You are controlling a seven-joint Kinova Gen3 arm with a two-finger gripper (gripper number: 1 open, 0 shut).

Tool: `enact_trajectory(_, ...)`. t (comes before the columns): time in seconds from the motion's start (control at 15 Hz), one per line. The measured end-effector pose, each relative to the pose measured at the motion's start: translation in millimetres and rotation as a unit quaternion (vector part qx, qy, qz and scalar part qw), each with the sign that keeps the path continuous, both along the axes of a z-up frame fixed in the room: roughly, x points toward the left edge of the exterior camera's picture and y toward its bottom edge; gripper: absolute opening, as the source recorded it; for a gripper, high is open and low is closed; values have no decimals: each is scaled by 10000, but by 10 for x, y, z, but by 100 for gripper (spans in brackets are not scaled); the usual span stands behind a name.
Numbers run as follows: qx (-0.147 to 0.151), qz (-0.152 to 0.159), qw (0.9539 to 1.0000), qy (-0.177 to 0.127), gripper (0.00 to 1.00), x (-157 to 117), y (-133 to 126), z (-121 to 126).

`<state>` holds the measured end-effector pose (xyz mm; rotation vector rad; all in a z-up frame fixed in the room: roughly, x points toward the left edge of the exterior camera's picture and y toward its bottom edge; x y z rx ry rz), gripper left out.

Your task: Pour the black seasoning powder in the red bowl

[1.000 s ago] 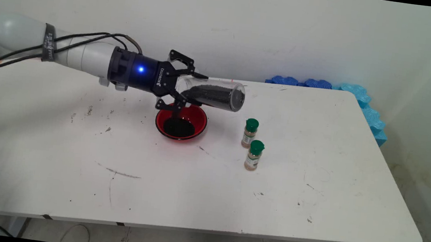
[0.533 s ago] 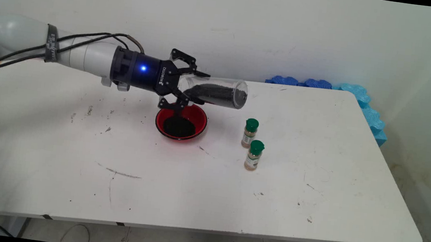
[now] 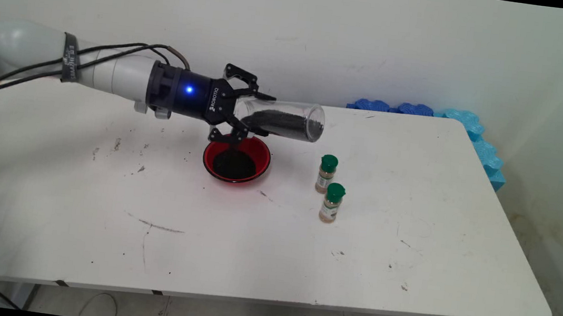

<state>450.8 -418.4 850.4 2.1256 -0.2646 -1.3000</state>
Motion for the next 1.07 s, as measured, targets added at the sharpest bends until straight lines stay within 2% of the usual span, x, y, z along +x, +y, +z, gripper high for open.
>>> enact_trajectory(0.73,-446,-224,9982,-325,0,31,-68,3)
enact_trajectory(1.07,-773,-450,9945,-551,0,48,-79,18)
